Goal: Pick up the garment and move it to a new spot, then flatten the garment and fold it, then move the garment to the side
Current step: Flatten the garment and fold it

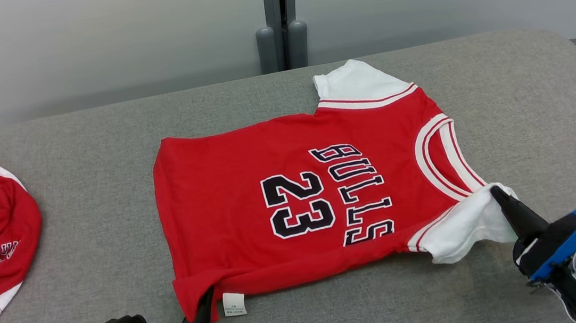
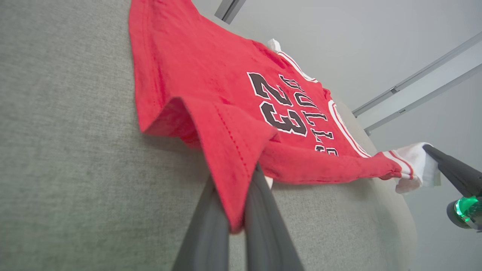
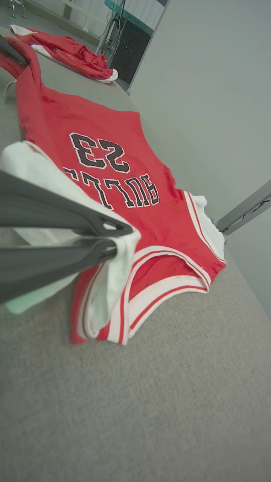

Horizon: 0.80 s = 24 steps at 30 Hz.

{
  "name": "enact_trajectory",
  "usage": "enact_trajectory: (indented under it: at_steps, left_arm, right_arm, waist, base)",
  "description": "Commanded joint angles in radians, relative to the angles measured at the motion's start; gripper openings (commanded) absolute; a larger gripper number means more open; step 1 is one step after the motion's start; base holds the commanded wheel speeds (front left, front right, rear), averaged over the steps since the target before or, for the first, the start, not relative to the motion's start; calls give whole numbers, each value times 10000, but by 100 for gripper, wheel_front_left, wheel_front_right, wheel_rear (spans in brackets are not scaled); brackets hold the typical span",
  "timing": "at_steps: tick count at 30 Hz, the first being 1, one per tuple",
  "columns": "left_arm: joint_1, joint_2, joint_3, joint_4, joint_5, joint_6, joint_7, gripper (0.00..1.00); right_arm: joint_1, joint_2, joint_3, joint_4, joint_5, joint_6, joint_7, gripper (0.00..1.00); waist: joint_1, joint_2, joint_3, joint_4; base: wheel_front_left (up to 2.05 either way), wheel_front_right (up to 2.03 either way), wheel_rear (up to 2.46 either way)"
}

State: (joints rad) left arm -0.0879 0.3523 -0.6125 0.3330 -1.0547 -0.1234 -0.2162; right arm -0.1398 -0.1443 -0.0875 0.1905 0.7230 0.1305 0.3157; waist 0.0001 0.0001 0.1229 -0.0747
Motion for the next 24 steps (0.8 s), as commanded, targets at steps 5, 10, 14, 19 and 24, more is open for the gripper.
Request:
enact_trajectory:
  at_steps: [5, 10, 14, 19, 24]
  left_arm:
    - [-583, 65, -73, -47, 101, -60, 194, 0]
    - [-1069, 98, -140, 2, 75, -79, 370, 0]
    - [-1460, 111, -170, 130, 12, -93, 452, 0]
    - [-1933, 137, -273, 339, 37, -104, 553, 0]
    - [-2271, 156, -209, 620, 123, -107, 406, 63]
  right_arm:
    - [-1546, -291, 321, 1296, -279, 5, 85, 0]
    - [-2818, -388, 551, 2608, -364, 5, -7, 0]
    - [-3654, -424, 827, 3585, -411, 5, -219, 0]
    - [-4491, -498, 1232, 4695, -390, 5, -594, 0]
    - [-4912, -520, 1554, 5273, -279, 5, -1144, 100]
  waist:
    - [-1, -1, 284, 113]
    - [-1, -1, 597, 171]
    - [-1, -1, 812, 219]
    - [-1, -1, 1038, 241]
    - [-1, -1, 1129, 232]
  base:
    - [0, 0, 0]
    - [0, 0, 0]
    - [0, 0, 0]
    - [0, 0, 0]
    - [0, 0, 0]
